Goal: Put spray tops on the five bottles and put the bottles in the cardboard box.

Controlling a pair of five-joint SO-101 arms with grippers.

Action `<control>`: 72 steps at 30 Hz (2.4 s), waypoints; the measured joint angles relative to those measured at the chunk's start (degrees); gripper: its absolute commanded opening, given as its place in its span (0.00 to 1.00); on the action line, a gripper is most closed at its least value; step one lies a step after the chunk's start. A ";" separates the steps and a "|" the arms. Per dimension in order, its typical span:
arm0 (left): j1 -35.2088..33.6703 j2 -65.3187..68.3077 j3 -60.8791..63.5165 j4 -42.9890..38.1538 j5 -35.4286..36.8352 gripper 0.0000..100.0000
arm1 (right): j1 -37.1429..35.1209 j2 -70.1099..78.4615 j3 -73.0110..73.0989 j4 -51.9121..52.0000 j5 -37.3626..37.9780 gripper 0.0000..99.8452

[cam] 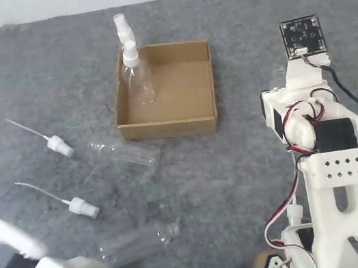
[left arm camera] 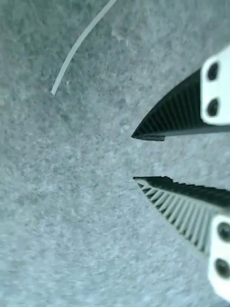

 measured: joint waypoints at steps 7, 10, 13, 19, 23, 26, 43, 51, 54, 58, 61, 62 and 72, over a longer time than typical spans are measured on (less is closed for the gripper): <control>4.66 0.00 1.76 -1.58 -14.59 0.11 | 0.00 0.00 0.00 0.00 0.00 0.09; 7.21 0.00 1.76 -1.58 -17.58 0.11 | 0.00 0.00 0.00 -0.70 0.00 0.09; 9.41 0.00 1.76 -1.58 -21.45 0.11 | 0.00 0.00 0.00 -0.97 0.00 0.09; 15.56 0.00 1.76 -1.58 -30.42 0.11 | 0.18 0.00 0.00 -1.05 0.00 0.09; 18.55 0.00 -0.62 1.93 -31.74 0.15 | 0.18 0.00 0.00 -1.05 -0.09 0.09; 19.43 0.00 -6.51 9.32 -34.55 0.18 | 0.18 0.00 0.00 -1.05 -0.09 0.09; 19.60 0.00 -15.82 23.12 -56.70 0.18 | 0.18 0.00 1.05 -1.58 -0.09 0.09; 20.04 0.00 -15.47 23.12 -64.97 0.18 | 0.18 0.00 1.05 -1.58 -0.09 0.09; 19.96 0.00 -15.47 23.12 -67.25 0.18 | 0.18 0.00 1.05 -1.58 -0.09 0.09; 19.96 0.00 -14.51 23.12 -69.01 0.18 | 0.18 0.00 1.05 -1.58 -0.09 0.09; 19.96 0.00 -14.42 23.12 -69.19 0.18 | 0.18 0.00 1.05 -1.58 -0.09 0.09; 19.96 0.00 -13.98 23.12 -69.19 0.18 | 0.18 0.00 1.05 -1.58 -0.09 0.09; 20.04 0.00 -12.84 23.12 -73.14 0.18 | 0.18 0.00 1.05 -1.58 -0.09 0.09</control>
